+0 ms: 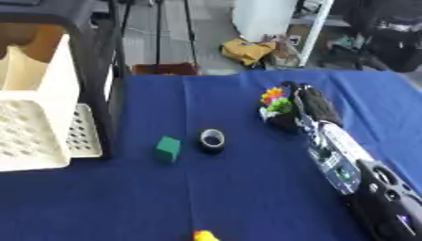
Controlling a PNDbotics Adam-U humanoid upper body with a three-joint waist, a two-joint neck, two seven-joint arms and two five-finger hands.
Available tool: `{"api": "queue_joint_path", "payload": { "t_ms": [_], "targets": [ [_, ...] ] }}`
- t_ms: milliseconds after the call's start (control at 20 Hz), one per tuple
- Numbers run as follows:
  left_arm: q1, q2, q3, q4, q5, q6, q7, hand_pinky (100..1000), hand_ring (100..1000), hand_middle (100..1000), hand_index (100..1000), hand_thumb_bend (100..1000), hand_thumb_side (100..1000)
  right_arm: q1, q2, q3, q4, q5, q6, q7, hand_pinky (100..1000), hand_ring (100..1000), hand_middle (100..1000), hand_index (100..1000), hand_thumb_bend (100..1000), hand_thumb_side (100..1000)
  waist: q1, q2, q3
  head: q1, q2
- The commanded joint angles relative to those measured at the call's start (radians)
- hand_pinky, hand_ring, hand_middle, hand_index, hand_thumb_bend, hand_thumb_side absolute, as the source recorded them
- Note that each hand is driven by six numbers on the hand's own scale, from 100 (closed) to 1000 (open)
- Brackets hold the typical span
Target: Pick up objects from table and place into drawer.
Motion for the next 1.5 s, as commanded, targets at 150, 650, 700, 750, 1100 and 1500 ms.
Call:
{"api": "queue_joint_path", "payload": {
  "t_ms": [150, 650, 700, 750, 1100, 1500],
  "targets": [
    [-0.007, 0.004, 0.001, -0.013, -0.001, -0.002, -0.004, 495, 714, 737, 833, 100, 1000, 0.006, -0.017, 0.003, 0.009, -0.020, -0.005, -0.006, 720, 920, 500, 906, 363, 669, 0.002, -0.024, 0.001, -0.004, -0.009],
    [-0.002, 0.005, -0.001, -0.013, 0.000, 0.006, -0.008, 498, 715, 742, 833, 100, 1000, 0.005, -0.022, 0.007, -0.011, -0.040, -0.019, -0.049, 645, 828, 442, 860, 272, 598, 0.002, -0.031, -0.006, -0.001, -0.001],
    [-0.001, 0.005, -0.001, -0.013, 0.000, 0.006, -0.008, 498, 715, 742, 833, 100, 1000, 0.006, -0.024, 0.007, -0.014, -0.045, -0.022, -0.056, 643, 826, 439, 858, 265, 594, 0.002, -0.033, -0.006, -0.001, 0.001],
    [0.000, 0.006, 0.000, -0.013, 0.001, 0.006, -0.008, 498, 715, 742, 833, 100, 1000, 0.006, -0.025, 0.008, -0.017, -0.049, -0.024, -0.062, 641, 824, 437, 855, 258, 591, 0.001, -0.035, -0.006, -0.001, 0.002],
    [0.004, 0.010, 0.000, -0.013, 0.006, 0.011, -0.008, 500, 724, 742, 833, 100, 1000, 0.004, -0.032, 0.019, -0.047, -0.080, -0.046, -0.091, 621, 811, 423, 834, 171, 564, -0.001, -0.048, -0.013, 0.000, 0.010],
    [0.006, 0.015, 0.000, -0.013, 0.015, 0.016, -0.007, 501, 728, 744, 833, 100, 1000, 0.000, -0.038, 0.028, -0.076, -0.121, -0.067, -0.115, 595, 797, 408, 816, 100, 482, -0.006, -0.062, -0.019, 0.000, 0.017]
  ]
}}
